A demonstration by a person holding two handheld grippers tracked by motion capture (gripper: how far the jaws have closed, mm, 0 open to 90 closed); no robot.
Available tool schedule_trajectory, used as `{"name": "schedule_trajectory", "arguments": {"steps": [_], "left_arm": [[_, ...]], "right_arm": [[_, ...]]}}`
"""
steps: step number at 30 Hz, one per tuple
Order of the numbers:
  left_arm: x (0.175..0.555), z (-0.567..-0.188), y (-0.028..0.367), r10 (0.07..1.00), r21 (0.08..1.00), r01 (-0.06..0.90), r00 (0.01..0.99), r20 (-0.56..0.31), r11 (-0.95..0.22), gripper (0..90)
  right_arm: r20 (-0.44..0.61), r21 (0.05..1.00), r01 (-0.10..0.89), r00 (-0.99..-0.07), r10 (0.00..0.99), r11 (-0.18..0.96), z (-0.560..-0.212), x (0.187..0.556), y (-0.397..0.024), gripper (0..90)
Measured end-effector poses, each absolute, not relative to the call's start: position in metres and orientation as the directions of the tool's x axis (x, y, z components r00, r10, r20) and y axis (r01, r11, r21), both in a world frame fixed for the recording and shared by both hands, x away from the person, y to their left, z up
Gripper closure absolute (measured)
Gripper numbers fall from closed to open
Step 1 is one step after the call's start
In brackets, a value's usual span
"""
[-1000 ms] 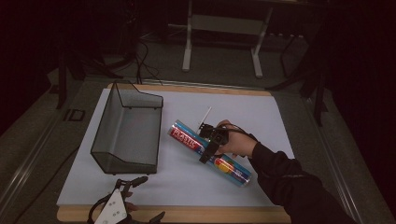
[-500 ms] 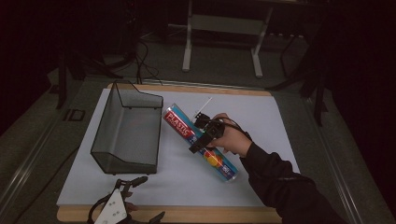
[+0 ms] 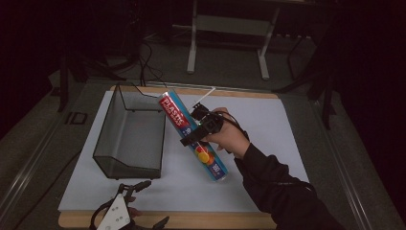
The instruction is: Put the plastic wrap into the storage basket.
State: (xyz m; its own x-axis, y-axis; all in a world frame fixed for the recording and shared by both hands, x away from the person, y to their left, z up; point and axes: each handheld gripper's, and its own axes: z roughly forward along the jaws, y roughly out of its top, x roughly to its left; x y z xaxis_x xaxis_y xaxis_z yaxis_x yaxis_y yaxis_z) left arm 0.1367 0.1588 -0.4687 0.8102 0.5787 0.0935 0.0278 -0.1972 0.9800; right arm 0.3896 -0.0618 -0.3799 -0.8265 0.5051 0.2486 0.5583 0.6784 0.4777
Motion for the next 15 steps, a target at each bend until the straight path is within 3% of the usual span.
{"name": "schedule_trajectory", "arguments": {"steps": [15], "left_arm": [[0.136,-0.468,0.16,0.581,0.981,0.025,0.809,0.093,-0.192,0.5]], "right_arm": [[0.282,0.572,0.569,-0.813,0.509,0.591,-0.34,0.39,-0.009,31.3]]}}
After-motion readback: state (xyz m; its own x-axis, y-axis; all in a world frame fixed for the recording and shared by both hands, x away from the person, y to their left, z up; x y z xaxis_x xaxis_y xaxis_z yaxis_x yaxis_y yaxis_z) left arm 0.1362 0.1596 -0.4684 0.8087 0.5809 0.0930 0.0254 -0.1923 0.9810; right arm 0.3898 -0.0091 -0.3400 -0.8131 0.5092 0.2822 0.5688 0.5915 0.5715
